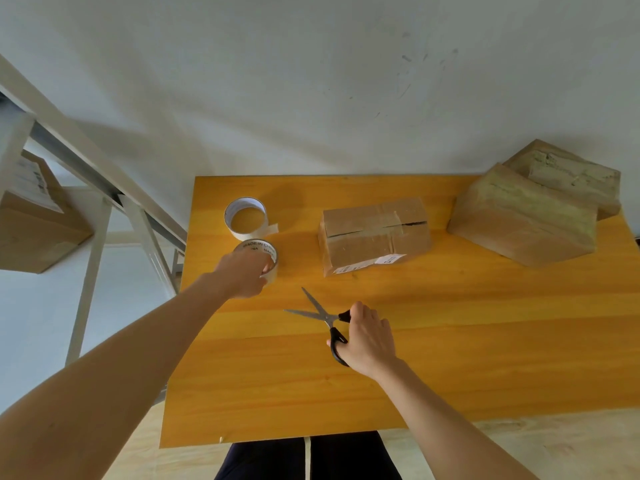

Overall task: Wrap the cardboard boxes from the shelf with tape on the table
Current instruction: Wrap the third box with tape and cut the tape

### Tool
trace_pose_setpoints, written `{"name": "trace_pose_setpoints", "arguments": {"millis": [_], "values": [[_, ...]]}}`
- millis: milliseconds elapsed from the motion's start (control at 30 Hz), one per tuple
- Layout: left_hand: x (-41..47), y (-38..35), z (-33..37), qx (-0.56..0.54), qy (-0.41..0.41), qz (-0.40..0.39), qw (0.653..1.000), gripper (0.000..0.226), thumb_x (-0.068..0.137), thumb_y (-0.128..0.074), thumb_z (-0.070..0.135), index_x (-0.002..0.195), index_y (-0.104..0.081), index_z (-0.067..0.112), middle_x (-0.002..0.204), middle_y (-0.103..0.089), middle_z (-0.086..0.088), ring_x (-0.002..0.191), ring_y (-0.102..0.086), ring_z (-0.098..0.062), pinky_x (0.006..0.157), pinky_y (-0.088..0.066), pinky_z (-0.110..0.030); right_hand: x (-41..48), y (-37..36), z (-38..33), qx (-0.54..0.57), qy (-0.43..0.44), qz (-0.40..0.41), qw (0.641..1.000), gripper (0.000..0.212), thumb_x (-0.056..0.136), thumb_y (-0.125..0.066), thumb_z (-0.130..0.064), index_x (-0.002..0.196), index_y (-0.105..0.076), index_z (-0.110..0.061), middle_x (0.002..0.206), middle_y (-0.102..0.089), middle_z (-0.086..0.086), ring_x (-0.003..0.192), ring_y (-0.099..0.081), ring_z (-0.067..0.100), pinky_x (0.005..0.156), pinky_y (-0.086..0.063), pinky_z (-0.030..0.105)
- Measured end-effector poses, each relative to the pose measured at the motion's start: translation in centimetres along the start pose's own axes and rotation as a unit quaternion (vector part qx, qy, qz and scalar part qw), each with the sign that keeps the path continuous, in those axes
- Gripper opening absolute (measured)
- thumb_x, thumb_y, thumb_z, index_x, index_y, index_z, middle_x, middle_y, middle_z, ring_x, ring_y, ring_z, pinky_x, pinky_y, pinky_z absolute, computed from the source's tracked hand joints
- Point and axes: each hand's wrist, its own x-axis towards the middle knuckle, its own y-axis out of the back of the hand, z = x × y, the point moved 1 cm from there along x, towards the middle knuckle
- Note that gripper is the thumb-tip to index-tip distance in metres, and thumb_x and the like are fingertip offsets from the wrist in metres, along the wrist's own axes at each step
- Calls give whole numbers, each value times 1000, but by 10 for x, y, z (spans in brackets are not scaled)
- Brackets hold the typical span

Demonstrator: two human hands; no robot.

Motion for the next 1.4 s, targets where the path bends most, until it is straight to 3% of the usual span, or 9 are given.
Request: {"name": "trace_pose_setpoints", "arguments": {"millis": [200, 400, 500, 600, 700, 800, 900, 1100, 1400], "values": [[-2, -21, 10, 6, 34, 2, 999, 13, 93, -54, 27, 103, -51, 20, 96, -61, -2, 87, -59, -24, 66, -47, -32, 0, -10, 4, -38, 41, 5, 998, 46, 91, -57, -33, 126, -38, -10, 125, -45, 5, 116, -44, 24, 89, -41, 32], [3, -23, 19, 34, 46, 11, 998, 35, 89, -53, 51, 106, -51, 20, 100, -62, 0, 93, -60, -23, 71, -47, -32, 4, -6, 5, -73, 89, 10, 993, 38, 94, -57, -16, 129, -46, -7, 133, -45, 6, 120, -48, 19, 70, -52, 27], [4, -11, 25, 84, 43, 100, 990, 44, 92, -37, 57, 94, -56, 17, 96, -63, 0, 96, -59, -21, 82, -42, -32, 1, -6, 5, -91, 119, 10, 989, 28, 95, -56, -25, 116, -55, -6, 119, -53, 5, 105, -56, 19, 61, -45, 25], [0, 7, 41, 12, -21, 275, 961, 44, 95, -30, 43, 84, -57, 10, 82, -62, -7, 81, -59, -29, 72, -43, -38, -1, 6, 10, -96, 182, 107, 973, 24, 82, -71, -35, 89, -66, -12, 81, -63, -1, 67, -61, 13, 47, -40, 21], [0, 26, 69, -26, -80, 399, 913, 34, 96, -33, 29, 95, -58, 7, 92, -61, -10, 81, -57, -31, 68, -42, -38, 10, 33, 16, -50, 222, 247, 942, 19, 93, -52, -24, 96, -64, -10, 91, -64, 4, 80, -64, 19, 66, -52, 28], [7, 39, 108, -53, -86, 379, 920, 37, 98, -30, 26, 118, -53, 5, 129, -54, -14, 115, -53, -32, 93, -44, -43, 32, 77, 23, -40, 163, 305, 937, 41, 97, -40, -30, 127, -53, -6, 128, -58, 10, 119, -54, 23, 97, -45, 33], [20, 42, 135, -44, -66, 292, 953, 57, 99, -9, 36, 145, -30, 9, 156, -22, -9, 145, -17, -24, 118, -17, -44, 54, 106, 33, -55, 134, 251, 957, 58, 100, -30, -39, 149, -28, -8, 155, -27, 7, 144, -22, 20, 116, -21, 36], [43, 22, 143, -24, 0, 228, 973, 66, 94, 5, 52, 150, 1, 19, 159, 3, 1, 146, 8, -19, 120, -1, -43, 78, 108, 48, -80, 109, 161, 978, 63, 96, 4, -46, 152, -3, -16, 159, 3, -2, 146, 6, 12, 120, -3, 39], [55, 20, 134, -6, -14, 216, 976, 64, 96, -1, 51, 151, -2, 18, 159, 0, 1, 146, 8, -19, 119, 0, -43, 92, 104, 56, -97, 134, 133, 977, 64, 98, -1, -52, 151, 7, -18, 158, 11, -4, 145, 10, 10, 119, 1, 36]]}}
